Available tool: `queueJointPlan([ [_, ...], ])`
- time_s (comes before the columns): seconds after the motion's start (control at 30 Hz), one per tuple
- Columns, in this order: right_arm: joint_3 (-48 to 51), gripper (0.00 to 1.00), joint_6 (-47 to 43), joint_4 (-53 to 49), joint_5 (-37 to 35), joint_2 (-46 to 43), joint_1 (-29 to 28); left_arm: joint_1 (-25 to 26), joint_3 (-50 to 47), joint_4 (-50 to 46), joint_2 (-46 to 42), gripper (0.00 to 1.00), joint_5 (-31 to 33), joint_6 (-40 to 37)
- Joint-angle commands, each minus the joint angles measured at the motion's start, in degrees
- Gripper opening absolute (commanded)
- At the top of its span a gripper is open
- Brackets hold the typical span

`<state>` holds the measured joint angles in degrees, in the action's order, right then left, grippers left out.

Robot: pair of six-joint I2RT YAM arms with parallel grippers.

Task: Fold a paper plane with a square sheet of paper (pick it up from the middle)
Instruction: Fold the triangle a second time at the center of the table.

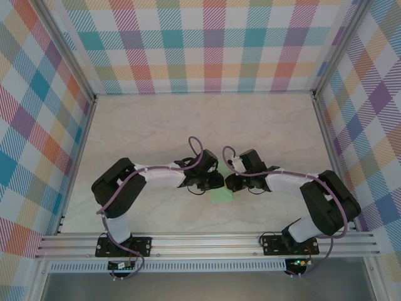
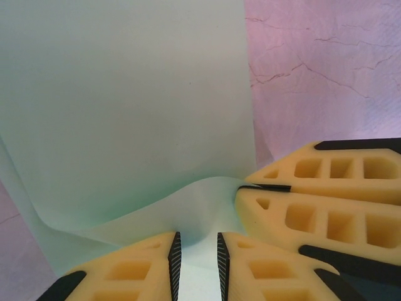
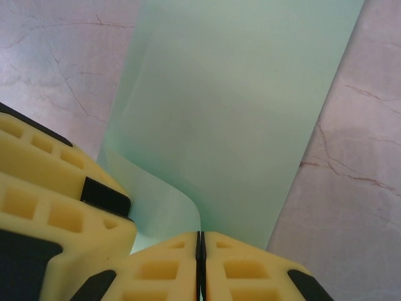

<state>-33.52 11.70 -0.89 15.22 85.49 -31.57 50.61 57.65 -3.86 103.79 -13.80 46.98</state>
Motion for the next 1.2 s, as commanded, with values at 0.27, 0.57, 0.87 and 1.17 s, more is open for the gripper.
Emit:
queueJointPlan([
  [0.27, -2.03, 0.1, -1.23, 0.72, 1.56, 1.52, 0.28, 1.08, 0.62, 1.98, -0.95, 0.26, 1.21, 0.15],
  [0.57, -3.44, 0.1, -2.83, -0.96, 1.83, 2.44, 0.46, 1.18, -0.35, 2.52, -2.03, 0.27, 1.95, -0.13],
  [0.87, -2.9, 0.1, -2.56, -0.7, 2.0, 3.11, 0.48, 1.2, 0.23, 2.51, -0.38, 0.26, 1.85, -0.13],
  [1.17, -2.15, 0.11, -1.95, -1.33, 1.74, 1.46, 0.46, 1.16, 0.38, 2.39, 0.79, 0.25, 2.0, -0.14],
])
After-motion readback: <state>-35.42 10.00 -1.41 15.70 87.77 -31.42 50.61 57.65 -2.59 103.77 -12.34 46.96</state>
